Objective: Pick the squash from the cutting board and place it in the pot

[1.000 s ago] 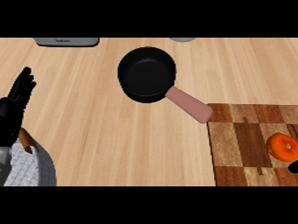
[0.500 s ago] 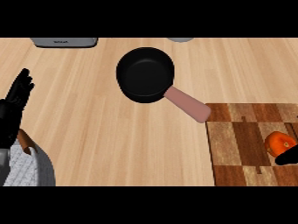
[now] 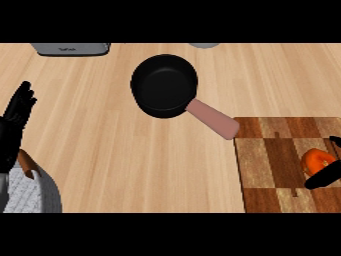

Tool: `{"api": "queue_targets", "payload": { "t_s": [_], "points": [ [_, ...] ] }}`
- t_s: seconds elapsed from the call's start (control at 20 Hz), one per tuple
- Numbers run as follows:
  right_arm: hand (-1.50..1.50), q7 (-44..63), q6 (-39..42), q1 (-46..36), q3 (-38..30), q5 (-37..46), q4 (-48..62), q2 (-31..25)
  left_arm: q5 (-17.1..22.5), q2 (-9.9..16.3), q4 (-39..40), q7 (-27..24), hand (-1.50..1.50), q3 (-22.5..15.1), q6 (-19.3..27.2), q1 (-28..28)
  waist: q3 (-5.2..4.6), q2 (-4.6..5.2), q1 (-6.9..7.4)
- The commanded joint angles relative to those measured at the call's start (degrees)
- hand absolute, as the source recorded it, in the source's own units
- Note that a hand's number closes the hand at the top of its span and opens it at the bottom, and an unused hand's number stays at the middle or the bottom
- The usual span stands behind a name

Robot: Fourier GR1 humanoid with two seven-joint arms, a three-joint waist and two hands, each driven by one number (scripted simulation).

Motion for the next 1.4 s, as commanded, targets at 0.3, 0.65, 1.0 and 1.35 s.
{"api": "queue_targets", "payload": {
  "t_s": [0.3,0.65,1.0,1.35],
  "points": [
    [-1.50,-4.9,1.6,-2.1,-0.6,1.8,8.3,3.0,-0.9,-1.7,1.9,1.1,0.00,-0.8,-1.1,7.3,-1.11,0.71,0.29],
    [1.50,-9.3,0.8,-4.4,2.0,6.6,10.8,5.8,-1.1,-2.2,2.7,1.6,0.00,0.2,-2.1,6.6,-1.11,0.84,0.39],
    [1.50,-10.7,2.8,-4.8,-0.1,6.9,12.3,4.6,-0.5,-0.7,1.7,0.9,0.00,2.8,-4.6,7.7,-1.13,0.67,0.19],
    [1.50,0.9,-1.5,-27.6,18.1,18.4,2.0,28.3,-2.2,-2.9,0.1,2.8,0.00,-3.6,-5.9,-0.9,-1.68,2.48,12.95]
  ]
}}
